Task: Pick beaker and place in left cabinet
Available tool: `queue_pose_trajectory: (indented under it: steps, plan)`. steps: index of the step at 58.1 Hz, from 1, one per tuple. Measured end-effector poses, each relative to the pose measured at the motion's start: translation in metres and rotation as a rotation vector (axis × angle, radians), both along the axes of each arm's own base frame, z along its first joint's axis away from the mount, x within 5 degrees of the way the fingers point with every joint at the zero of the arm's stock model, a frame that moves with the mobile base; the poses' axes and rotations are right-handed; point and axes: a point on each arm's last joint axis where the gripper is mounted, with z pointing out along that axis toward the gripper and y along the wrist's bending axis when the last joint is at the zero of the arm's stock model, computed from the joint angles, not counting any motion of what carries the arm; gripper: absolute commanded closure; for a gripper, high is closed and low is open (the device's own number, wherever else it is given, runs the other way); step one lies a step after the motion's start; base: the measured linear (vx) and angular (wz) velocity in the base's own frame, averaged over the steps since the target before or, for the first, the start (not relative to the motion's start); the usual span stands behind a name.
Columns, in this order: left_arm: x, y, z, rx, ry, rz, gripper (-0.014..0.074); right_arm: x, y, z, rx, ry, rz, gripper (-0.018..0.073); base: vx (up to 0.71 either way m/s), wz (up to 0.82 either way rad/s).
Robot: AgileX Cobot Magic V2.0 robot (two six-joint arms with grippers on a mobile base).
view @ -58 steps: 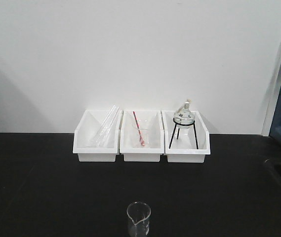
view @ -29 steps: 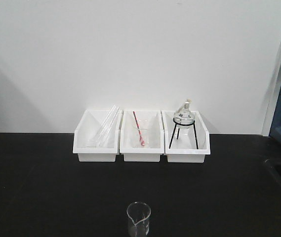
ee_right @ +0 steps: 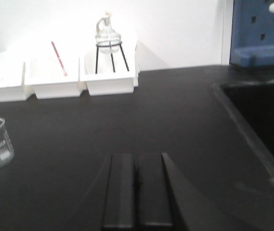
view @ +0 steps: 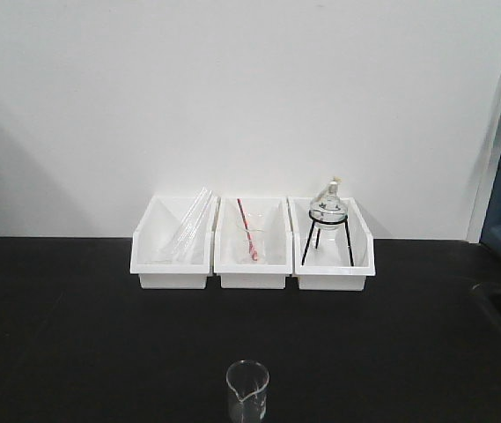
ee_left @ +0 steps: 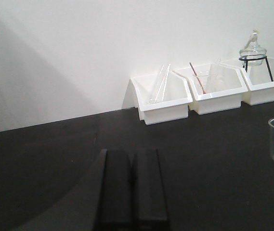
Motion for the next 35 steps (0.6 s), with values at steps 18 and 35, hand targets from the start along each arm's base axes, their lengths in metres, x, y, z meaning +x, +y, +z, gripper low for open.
queue_pose_trajectory:
  steps: [18, 35]
  plan:
    - [0.000, 0.000, 0.000, 0.000, 0.000, 0.000, 0.0595, -0.004, 0.001, 0.041, 0.028, -0.266, 0.018, 0.0564, 0.00, 0.00]
    - [0.000, 0.000, 0.000, 0.000, 0.000, 0.000, 0.0595, -0.009, -0.001, 0.104, -0.007, -0.231, -0.002, 0.0558, 0.00, 0.00]
